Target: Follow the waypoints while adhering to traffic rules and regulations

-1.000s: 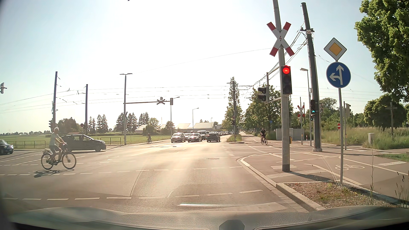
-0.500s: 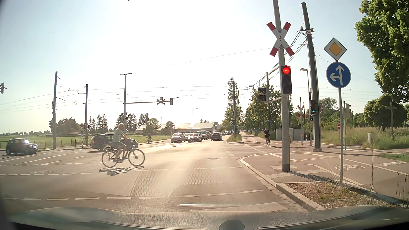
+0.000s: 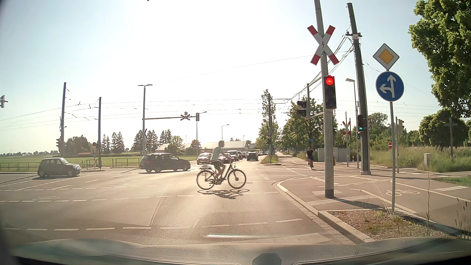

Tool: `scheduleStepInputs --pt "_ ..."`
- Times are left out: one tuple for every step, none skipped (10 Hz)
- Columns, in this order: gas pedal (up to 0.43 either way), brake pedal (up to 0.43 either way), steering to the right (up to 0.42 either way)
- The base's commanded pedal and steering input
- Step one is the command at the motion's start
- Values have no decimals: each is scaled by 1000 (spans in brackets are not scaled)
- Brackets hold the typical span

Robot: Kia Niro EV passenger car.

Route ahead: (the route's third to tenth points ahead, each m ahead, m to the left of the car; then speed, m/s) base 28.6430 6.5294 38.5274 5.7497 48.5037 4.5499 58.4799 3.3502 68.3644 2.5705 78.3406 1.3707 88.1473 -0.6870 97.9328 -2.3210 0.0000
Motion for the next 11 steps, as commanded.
scheduleStepInputs --pt "0 317 -21" --pt "0 317 -21" --pt "0 317 -20" --pt "0 317 -21" --pt "0 317 -20" --pt "0 317 -20" --pt "0 317 -21" --pt "0 317 -21" --pt "0 317 -20" --pt "0 317 -21" --pt "0 317 -21"
